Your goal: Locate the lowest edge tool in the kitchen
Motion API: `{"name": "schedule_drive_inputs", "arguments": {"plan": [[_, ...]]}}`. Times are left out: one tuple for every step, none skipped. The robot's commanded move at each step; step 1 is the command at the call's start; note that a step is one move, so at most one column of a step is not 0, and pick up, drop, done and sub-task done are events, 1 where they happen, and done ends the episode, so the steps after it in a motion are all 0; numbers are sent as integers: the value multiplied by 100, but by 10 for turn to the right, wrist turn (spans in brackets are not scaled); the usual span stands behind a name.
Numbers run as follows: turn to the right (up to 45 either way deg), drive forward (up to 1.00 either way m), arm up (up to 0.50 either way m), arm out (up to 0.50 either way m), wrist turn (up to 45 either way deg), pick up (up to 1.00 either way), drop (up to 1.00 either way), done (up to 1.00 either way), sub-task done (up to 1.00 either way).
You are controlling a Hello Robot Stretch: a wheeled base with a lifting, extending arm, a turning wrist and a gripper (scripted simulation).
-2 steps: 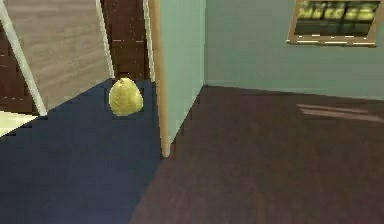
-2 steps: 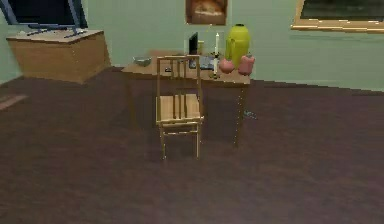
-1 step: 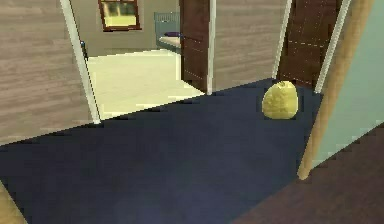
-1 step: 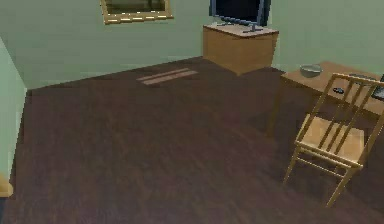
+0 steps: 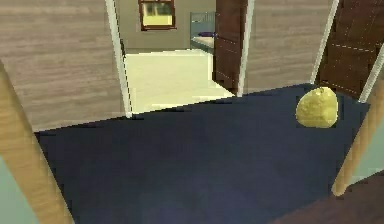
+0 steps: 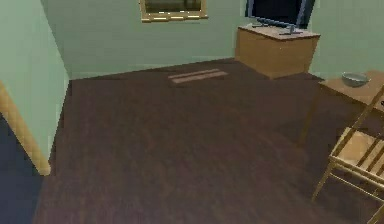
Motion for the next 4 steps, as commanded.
{"name": "schedule_drive_inputs", "arguments": {"plan": [[0, 100, 0, 0, 0, 0, 0, 0, 0], [-360, 0, 0, 0, 0, 0, 0, 0, 0], [0, 5, 0, 0, 0, 0, 0, 0, 0], [-270, 0, 0, 0, 0, 0, 0, 0, 0]]}}
